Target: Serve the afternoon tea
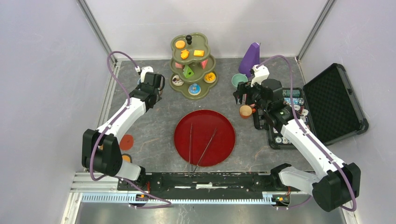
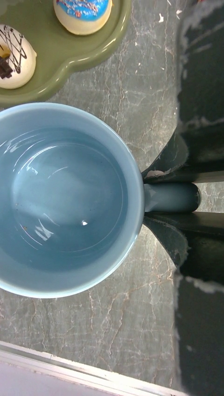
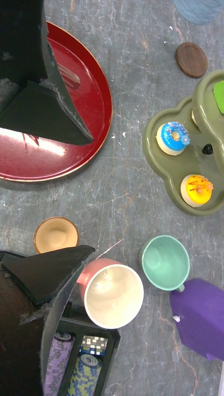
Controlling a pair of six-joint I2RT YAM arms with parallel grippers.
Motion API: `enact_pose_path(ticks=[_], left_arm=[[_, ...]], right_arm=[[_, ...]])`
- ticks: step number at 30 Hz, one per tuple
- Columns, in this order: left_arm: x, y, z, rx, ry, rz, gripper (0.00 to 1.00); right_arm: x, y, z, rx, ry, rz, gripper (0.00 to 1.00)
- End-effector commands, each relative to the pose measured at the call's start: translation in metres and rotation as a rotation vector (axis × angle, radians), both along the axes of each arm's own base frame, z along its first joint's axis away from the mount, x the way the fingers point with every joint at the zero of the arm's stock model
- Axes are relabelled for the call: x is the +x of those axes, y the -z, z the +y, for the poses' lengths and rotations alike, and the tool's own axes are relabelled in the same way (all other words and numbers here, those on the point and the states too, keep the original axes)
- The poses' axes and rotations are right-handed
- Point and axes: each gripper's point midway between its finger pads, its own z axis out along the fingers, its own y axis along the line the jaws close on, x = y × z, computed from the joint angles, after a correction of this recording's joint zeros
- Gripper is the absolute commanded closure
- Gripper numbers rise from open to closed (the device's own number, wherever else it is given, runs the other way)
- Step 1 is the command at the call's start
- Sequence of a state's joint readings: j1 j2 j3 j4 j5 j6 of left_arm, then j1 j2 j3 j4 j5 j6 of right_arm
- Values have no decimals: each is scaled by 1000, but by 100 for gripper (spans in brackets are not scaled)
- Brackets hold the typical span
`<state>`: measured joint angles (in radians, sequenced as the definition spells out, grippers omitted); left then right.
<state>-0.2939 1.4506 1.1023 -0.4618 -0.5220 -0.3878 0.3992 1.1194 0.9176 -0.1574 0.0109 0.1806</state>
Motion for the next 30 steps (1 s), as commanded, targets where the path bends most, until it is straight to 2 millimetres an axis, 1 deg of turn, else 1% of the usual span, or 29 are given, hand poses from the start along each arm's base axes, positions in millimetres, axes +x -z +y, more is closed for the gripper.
enact_pose_path(ticks=[1,3,6,8,10,13,15,17,21,23,26,27,30], left_arm=[[29,-64,-4,-117,-90,-250,98],[20,-53,-1,-112,-104,-226,98],[4,-33,-1,-131,-100,-186,98],[-4,-24,0,-139,-96,-177,98],[-6,-19,-2,-152,-85,-174,98],[0,-24,-11,-173,-36,-176,98],[8,-28,-14,-180,-11,-199,98],[23,-32,-18,-188,28,-214,98],[52,-32,-7,-143,-13,-198,98],[69,-29,-1,-109,-25,-215,98],[92,-18,4,-78,-23,-220,98],[97,-13,5,-79,-25,-209,98],[106,-7,4,-71,-17,-219,98]], right_arm=[[-1,-9,-5,-14,11,-44,14],[0,-7,-2,-10,-2,-40,14],[2,-5,2,-10,-13,-29,14],[3,-3,2,-9,-16,-24,13],[3,-2,3,-10,-18,-22,13],[4,2,3,-13,-17,-18,13],[4,3,3,-18,-19,-10,13],[3,2,3,-19,-19,-9,13],[1,1,2,-16,-18,-19,12],[0,2,0,-19,-13,-20,12],[-2,4,-2,-27,-8,-19,12],[-2,4,-4,-31,-4,-19,12],[-4,5,-8,-49,9,-20,12]])
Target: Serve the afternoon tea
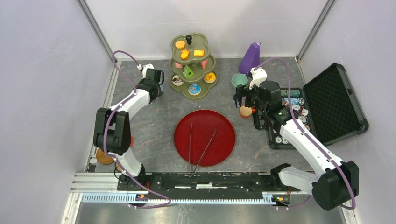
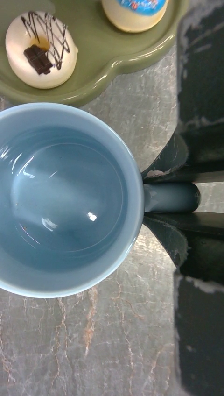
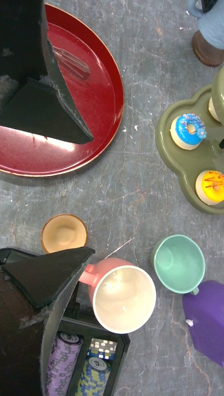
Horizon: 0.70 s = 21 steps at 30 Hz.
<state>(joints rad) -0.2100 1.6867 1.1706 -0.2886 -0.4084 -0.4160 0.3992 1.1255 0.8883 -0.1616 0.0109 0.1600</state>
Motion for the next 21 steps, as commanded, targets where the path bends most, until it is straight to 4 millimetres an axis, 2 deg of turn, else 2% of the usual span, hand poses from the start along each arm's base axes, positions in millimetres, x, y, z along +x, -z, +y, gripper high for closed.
enact_pose_path(ticks=[1,11,21], left_arm=[[50,-50,6,37,-12,-234,98],[53,-14,20,44,-39,-191,98],[53,1,16,19,-24,-163,98]], right_arm=[[-1,-12,-8,-20,23,-51,11],[0,-8,-6,-16,16,-45,11],[0,-3,-4,-15,9,-37,10]])
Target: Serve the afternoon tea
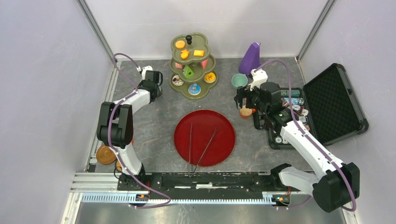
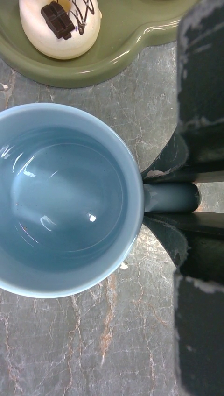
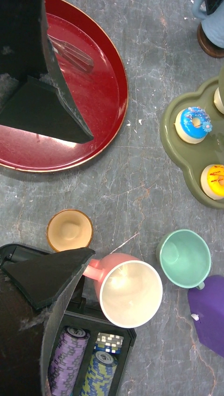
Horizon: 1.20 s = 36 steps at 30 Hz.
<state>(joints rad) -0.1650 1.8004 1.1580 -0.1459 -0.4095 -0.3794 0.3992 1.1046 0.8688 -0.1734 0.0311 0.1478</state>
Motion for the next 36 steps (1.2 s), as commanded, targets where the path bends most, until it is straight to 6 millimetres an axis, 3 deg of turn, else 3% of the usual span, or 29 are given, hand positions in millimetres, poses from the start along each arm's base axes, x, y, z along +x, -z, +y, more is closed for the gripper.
enact_pose_path(ticks=[1,25,28,31,33,36], left_arm=[[30,-30,-2,-7,-2,-155,98],[32,-18,-10,-23,43,-103,95],[31,-17,-8,-26,21,-92,87],[29,-20,-5,-22,-7,-76,72],[28,-27,-4,-24,-14,-86,59],[25,-42,-1,-18,-26,-113,47]], right_arm=[[4,-7,2,5,-6,-39,10],[4,0,3,6,-6,-32,10],[4,0,3,7,-8,-31,10],[4,2,2,5,-6,-28,10],[4,1,2,4,-7,-29,10],[4,1,3,6,-9,-30,10]])
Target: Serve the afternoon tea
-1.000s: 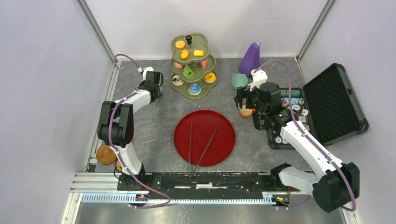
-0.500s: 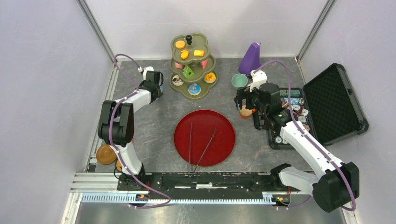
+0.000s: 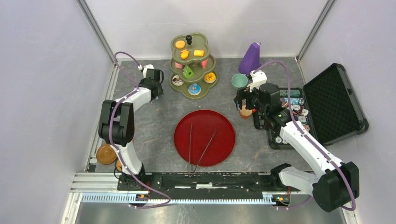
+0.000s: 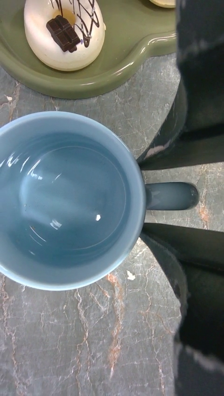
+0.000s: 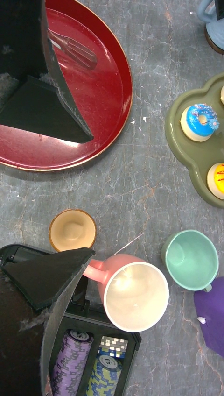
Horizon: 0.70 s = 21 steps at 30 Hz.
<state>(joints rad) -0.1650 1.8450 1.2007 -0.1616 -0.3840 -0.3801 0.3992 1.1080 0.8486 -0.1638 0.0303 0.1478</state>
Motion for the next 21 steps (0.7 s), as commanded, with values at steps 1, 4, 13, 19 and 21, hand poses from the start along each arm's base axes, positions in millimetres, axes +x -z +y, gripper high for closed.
enact_pose_path(ticks=[1,4,13,19,21], left_arm=[[15,-55,6,0,-49,-140,44],[8,-74,10,9,-57,-164,35],[-63,-101,35,-107,-213,-181,0],[-151,-73,85,-222,-497,-90,0],[-180,-64,96,-231,-577,-55,0]], right_arm=[[5,-7,3,11,-9,-42,10],[5,-6,5,14,-16,-37,10],[3,-5,7,22,-28,-35,10],[0,-1,13,42,-57,-25,10],[0,1,15,49,-67,-19,10]])
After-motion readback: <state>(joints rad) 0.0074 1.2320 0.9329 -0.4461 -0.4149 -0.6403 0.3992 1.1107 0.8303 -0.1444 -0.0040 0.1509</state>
